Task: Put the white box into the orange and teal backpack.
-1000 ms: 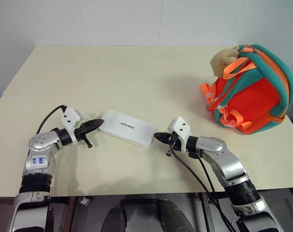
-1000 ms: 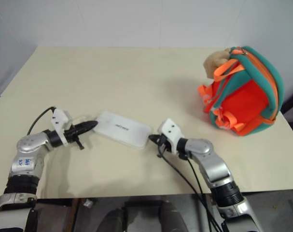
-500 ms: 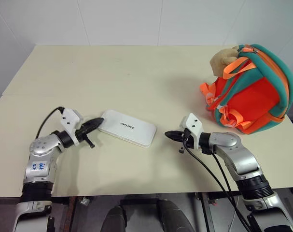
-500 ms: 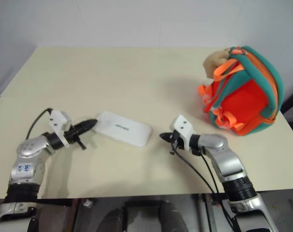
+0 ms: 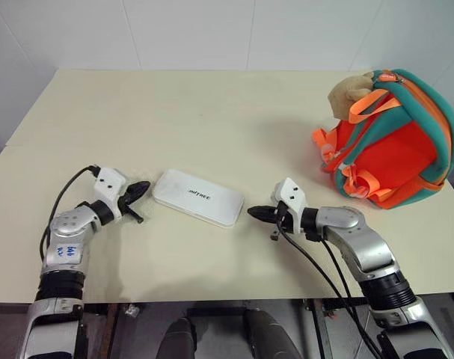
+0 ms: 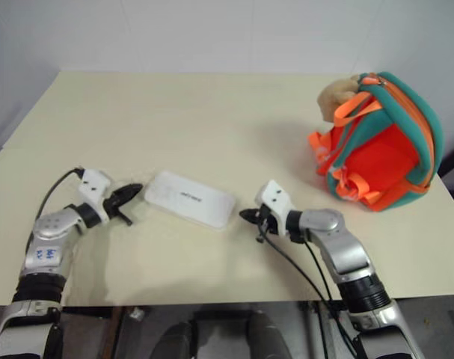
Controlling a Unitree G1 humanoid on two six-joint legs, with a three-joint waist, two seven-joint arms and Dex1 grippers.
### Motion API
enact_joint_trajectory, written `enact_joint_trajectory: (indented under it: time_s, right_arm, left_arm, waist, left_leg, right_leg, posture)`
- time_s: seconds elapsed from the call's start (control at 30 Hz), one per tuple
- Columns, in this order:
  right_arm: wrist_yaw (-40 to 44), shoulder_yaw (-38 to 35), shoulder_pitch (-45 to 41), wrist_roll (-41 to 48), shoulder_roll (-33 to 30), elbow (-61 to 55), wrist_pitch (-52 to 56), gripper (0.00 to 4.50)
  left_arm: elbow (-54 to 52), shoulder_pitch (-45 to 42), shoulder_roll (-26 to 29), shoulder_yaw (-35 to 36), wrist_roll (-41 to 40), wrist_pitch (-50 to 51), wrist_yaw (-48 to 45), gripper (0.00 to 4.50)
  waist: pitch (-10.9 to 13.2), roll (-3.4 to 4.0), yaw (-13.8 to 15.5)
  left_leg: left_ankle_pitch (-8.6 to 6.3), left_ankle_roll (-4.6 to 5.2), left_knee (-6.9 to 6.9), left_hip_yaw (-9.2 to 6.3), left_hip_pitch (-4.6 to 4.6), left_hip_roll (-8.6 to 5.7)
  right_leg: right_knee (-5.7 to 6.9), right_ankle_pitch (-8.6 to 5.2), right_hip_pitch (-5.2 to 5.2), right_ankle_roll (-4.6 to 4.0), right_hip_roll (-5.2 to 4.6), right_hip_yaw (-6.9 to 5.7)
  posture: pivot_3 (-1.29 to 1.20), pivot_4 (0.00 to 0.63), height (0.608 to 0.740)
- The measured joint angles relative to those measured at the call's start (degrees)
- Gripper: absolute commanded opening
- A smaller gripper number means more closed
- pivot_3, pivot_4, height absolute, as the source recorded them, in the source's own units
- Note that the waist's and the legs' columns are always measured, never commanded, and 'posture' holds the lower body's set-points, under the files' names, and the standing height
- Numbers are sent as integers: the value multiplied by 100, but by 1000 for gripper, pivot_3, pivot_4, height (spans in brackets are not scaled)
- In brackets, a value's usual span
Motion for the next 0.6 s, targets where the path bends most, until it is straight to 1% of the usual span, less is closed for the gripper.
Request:
enact_joint_trajectory:
  time_s: [0.07,0.27,0.47,0.6]
  right_arm:
    - [-25,24,-16,-6,39,-6,29,0]
    - [-73,23,-16,-27,42,-5,102,0]
    - [-58,-54,-18,-36,-36,20,102,0]
    - [54,-88,-36,-36,-240,126,71,0]
  left_arm:
    - [8,-51,-105,-59,-4,3,-15,55]
    - [-65,-40,-108,-28,-115,103,-222,55]
    - [-602,399,-98,88,-407,433,-513,55]
    - [-1120,748,-121,98,-557,700,-638,55]
  waist:
    - [0,0,1]
    - [0,0,-18]
    - [0,0,-11]
    - [0,0,1]
  left_leg:
    - [0,0,-1,0,-1,0]
    - [0,0,-5,0,0,1]
    - [0,0,-3,1,-1,1]
    - [0,0,-2,1,-1,0]
  right_leg:
    - [-1,0,0,0,0,0]
    - [1,0,-5,0,1,0]
    - [1,0,-4,0,-1,1]
    - [-2,0,-3,0,-2,1]
  posture:
    - [0,150,740]
    - [0,150,740]
    - [0,150,740]
    - [0,150,740]
